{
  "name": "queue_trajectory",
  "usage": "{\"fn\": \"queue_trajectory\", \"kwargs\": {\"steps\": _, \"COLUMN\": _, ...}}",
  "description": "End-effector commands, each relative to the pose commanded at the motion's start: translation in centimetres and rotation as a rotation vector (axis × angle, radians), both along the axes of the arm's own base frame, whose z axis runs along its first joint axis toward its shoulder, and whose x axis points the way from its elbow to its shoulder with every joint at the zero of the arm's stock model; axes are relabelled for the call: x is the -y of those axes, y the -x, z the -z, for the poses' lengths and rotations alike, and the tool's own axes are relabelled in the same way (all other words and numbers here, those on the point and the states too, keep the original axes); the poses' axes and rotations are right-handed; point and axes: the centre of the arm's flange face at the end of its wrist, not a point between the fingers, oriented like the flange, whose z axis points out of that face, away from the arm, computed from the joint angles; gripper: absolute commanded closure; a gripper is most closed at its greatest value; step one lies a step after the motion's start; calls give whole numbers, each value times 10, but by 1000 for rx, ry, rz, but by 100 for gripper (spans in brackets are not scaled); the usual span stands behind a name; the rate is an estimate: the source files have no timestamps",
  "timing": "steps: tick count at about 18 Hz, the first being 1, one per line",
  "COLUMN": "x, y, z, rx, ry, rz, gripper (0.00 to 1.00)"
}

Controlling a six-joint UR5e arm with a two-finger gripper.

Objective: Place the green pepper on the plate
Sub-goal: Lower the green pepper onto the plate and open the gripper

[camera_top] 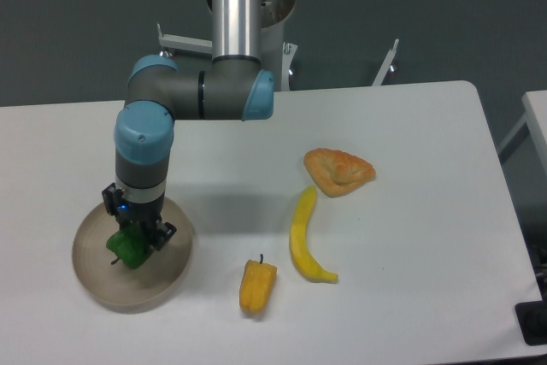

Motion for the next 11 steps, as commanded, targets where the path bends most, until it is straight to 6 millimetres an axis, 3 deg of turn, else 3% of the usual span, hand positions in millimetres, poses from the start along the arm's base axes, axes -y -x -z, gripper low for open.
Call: {"fn": "queue_trajectory", "kwargs": {"steps": 11, "x": -1, "y": -2, "z": 9, "rx": 5, "ry": 12, "rz": 2, "gripper": 66}}
